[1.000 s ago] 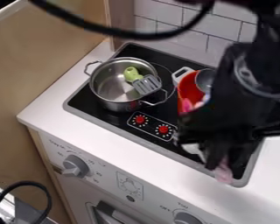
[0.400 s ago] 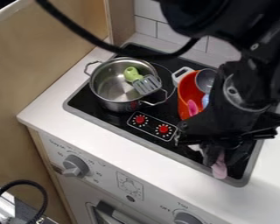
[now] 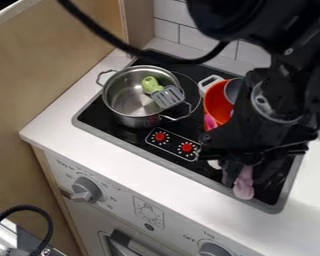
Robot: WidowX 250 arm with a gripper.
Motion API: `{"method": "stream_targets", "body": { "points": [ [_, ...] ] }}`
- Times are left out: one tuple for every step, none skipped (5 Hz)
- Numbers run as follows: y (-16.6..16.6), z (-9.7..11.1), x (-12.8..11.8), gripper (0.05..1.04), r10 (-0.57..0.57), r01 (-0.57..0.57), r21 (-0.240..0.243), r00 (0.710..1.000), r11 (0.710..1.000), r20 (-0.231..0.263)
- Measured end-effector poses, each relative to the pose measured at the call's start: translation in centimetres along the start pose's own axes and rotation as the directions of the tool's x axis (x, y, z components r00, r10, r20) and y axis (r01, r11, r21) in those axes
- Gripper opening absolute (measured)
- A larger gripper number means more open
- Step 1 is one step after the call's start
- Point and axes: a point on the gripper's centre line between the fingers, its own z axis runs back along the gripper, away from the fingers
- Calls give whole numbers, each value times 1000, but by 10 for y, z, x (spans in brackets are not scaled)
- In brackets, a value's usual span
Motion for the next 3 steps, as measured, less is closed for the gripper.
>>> {"method": "stream_targets", "body": {
  "points": [
    [2,6,4,861,9,-9,30,1000,1000,-5],
    [6,9,7,1010,11,-10,60,1000,998,-21],
    [8,19,12,1003,14,-10,89,999,996,-41]
  ]
}}
